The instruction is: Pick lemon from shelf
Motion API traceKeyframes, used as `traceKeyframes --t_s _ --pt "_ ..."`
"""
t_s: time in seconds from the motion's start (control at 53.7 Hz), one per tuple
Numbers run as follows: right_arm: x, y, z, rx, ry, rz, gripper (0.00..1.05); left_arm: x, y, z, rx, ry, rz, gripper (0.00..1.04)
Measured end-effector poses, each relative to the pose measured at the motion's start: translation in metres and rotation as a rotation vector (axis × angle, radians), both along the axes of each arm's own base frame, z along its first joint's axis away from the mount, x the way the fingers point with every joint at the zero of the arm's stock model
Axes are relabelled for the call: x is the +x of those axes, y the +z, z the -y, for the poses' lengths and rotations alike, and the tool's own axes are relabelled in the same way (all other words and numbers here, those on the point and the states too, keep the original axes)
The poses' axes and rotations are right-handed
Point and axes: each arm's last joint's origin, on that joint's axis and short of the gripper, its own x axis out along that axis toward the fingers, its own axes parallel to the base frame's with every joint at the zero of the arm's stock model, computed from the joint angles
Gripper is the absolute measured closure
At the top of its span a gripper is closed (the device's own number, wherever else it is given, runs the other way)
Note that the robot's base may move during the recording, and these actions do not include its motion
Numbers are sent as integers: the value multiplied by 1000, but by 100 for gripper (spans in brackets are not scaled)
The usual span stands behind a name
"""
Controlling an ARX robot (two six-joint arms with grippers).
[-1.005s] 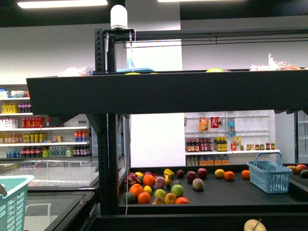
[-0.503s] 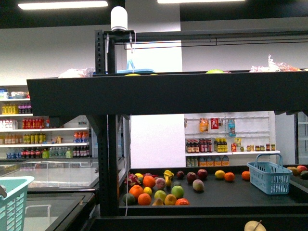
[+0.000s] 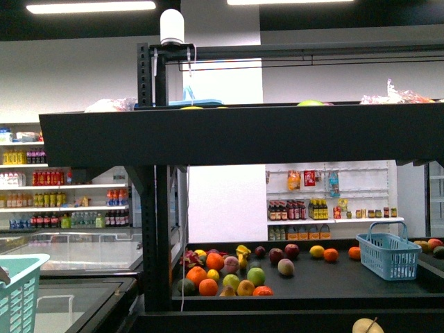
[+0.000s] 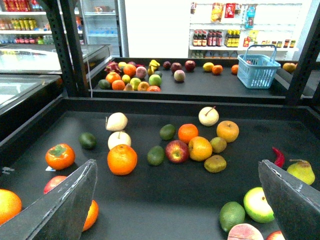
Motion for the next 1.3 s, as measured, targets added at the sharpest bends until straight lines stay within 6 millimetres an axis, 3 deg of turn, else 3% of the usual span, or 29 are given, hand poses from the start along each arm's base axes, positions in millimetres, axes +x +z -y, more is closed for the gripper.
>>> traceKeyframes --t_s 1.303 --pt "0 0 0 0 0 0 8 0 0 0 0 0 0 8"
